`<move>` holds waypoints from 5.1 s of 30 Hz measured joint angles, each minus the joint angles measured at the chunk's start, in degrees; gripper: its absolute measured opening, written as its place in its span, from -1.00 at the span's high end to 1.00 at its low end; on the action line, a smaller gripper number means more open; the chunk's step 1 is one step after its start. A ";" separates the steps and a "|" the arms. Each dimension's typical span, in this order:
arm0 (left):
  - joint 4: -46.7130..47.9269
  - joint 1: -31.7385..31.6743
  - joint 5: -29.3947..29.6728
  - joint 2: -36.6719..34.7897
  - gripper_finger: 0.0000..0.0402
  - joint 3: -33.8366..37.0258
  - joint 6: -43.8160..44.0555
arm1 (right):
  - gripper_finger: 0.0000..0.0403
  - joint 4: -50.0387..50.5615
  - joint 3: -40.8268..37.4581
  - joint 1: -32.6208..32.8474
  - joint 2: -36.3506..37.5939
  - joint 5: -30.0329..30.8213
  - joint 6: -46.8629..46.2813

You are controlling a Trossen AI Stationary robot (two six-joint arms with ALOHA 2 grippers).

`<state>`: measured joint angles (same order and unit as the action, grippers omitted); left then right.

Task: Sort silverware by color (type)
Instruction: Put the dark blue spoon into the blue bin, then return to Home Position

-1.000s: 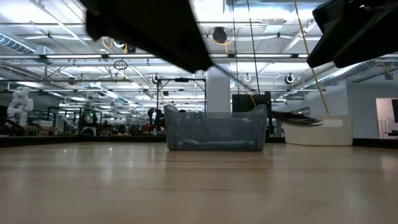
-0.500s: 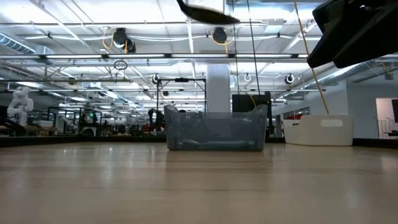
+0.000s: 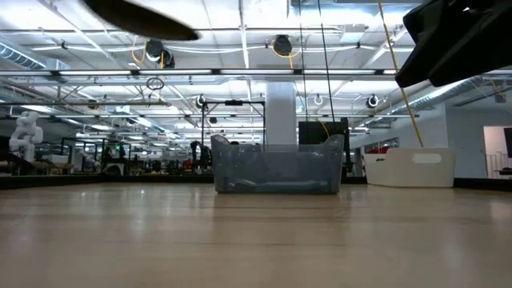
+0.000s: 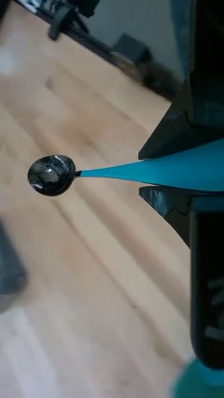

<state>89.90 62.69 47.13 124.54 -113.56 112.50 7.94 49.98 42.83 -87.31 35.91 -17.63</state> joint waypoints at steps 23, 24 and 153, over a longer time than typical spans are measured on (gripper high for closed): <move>0.17 6.05 -14.07 -4.43 0.71 0.07 -0.71 | 0.20 -0.48 0.00 0.00 -0.02 0.02 -1.04; 0.15 5.59 -14.05 -5.00 0.71 0.07 -2.54 | 0.20 -0.48 0.00 0.00 -0.02 0.02 -0.94; -57.81 -30.73 -0.79 -18.79 1.00 25.68 -88.27 | 0.98 13.74 -0.08 0.66 22.10 1.64 18.36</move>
<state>32.08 31.97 46.34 105.75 -87.88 24.23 21.68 49.89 43.48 -65.20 37.54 0.74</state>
